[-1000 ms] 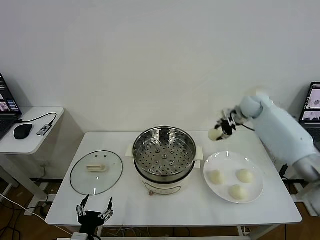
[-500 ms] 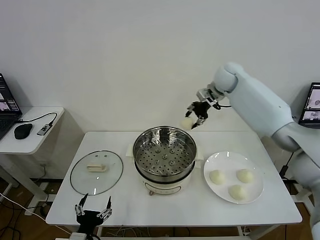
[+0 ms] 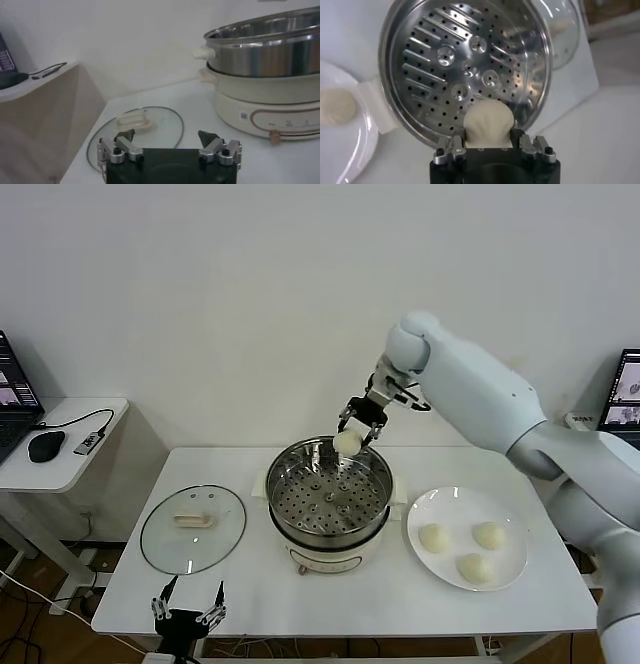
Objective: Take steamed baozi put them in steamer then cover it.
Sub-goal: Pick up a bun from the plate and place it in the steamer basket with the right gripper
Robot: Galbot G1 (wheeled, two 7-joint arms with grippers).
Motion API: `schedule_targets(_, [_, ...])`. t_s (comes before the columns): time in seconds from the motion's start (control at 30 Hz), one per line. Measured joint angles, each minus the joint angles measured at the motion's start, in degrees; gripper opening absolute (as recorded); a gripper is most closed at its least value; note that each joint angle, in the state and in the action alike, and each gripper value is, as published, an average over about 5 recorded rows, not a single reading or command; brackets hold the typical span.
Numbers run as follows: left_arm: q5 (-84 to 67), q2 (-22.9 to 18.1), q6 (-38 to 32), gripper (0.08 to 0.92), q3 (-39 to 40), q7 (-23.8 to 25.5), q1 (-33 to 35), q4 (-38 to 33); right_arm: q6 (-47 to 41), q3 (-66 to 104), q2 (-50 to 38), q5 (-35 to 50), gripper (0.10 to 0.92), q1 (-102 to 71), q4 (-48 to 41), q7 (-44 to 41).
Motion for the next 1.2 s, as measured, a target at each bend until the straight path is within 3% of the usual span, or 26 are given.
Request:
schedule_targets(0.43, [-0.51, -0.05, 0.12, 0.823, -0.43, -0.15, -0.01, -0.11, 5.31, -0.58, 4.13, -8.16, 0.551, -2.08, -0.02, 0.84])
schedule_targets(1.2, [-0.68, 0.06, 0.29, 0.823, 0.27, 0.02, -1.15, 1.45, 7.33, 3.55, 9.22, -23.76, 0.551, -8.26, -5.30, 9.79])
